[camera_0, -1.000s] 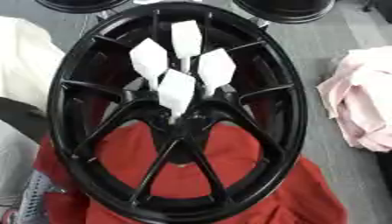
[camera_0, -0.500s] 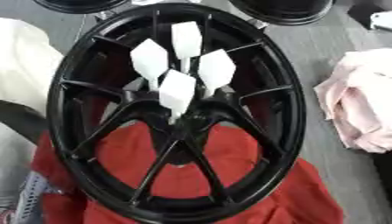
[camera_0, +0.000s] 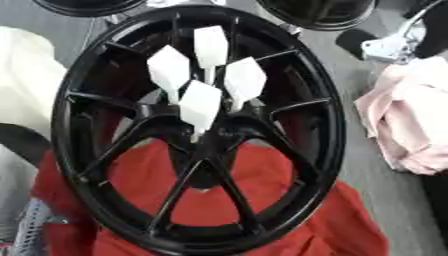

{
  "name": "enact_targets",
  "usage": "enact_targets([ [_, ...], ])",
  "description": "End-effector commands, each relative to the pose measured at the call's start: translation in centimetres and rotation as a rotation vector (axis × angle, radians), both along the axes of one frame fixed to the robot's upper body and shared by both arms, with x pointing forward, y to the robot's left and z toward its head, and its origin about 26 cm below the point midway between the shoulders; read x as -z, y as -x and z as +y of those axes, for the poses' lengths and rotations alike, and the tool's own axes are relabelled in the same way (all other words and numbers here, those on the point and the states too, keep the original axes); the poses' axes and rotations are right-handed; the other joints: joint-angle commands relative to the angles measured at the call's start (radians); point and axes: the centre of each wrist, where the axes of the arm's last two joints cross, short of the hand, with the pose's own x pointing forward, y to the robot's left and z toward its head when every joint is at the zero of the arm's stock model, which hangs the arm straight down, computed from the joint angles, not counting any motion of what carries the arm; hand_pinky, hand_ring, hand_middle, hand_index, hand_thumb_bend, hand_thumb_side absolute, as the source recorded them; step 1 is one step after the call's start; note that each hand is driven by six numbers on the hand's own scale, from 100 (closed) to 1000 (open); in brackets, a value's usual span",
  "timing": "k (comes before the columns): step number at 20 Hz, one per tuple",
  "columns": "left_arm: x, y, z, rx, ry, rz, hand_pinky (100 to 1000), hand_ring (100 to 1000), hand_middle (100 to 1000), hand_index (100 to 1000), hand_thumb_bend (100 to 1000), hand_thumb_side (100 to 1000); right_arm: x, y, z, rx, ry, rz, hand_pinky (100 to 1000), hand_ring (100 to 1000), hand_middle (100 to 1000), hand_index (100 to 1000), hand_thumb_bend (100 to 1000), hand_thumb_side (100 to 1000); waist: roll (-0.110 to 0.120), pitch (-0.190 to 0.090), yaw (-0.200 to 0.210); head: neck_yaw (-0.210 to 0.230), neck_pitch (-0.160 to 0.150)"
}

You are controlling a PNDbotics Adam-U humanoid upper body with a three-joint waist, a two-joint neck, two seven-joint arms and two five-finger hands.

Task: Pull the pin out of the wheel hub.

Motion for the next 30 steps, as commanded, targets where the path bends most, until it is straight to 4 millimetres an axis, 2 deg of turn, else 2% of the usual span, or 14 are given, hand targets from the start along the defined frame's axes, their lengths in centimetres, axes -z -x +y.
enact_targets([
  [1,-0.8,0.2,0.2,0.006,-0.023,-0.023,790,724,696,884,111,864,-0.4,-0.3,0.5,-0.003,-0.019,0.012,857,815,734,798,100,488,0.004,-0.030,0.001,-0.006,0.006],
  [5,-0.8,0.2,0.1,0.008,-0.021,-0.021,790,724,696,884,111,863,-0.1,-1.4,1.5,-0.020,-0.027,0.049,855,816,737,800,107,481,0.004,-0.033,0.004,-0.013,0.018],
  [13,-0.6,0.1,0.2,0.008,-0.018,-0.016,790,725,696,883,111,863,0.0,-2.9,2.7,-0.050,-0.033,0.102,853,823,745,832,205,437,0.004,-0.036,0.006,-0.018,0.029],
  [18,-0.5,0.1,0.2,0.007,-0.015,-0.014,790,726,696,883,111,864,0.1,-3.2,3.4,-0.077,-0.033,0.122,856,843,770,853,268,388,0.003,-0.037,0.008,-0.024,0.029],
  [25,-0.4,0.1,0.1,0.008,-0.013,-0.011,789,726,695,882,111,864,0.7,-3.7,4.0,-0.111,-0.024,0.157,857,853,778,829,368,277,0.003,-0.036,0.011,-0.030,0.035],
  [30,-0.4,0.1,0.1,0.010,-0.009,-0.009,789,727,695,881,111,865,1.4,-4.3,4.4,-0.119,-0.001,0.162,855,844,762,820,372,285,0.003,-0.036,0.014,-0.039,0.047],
])
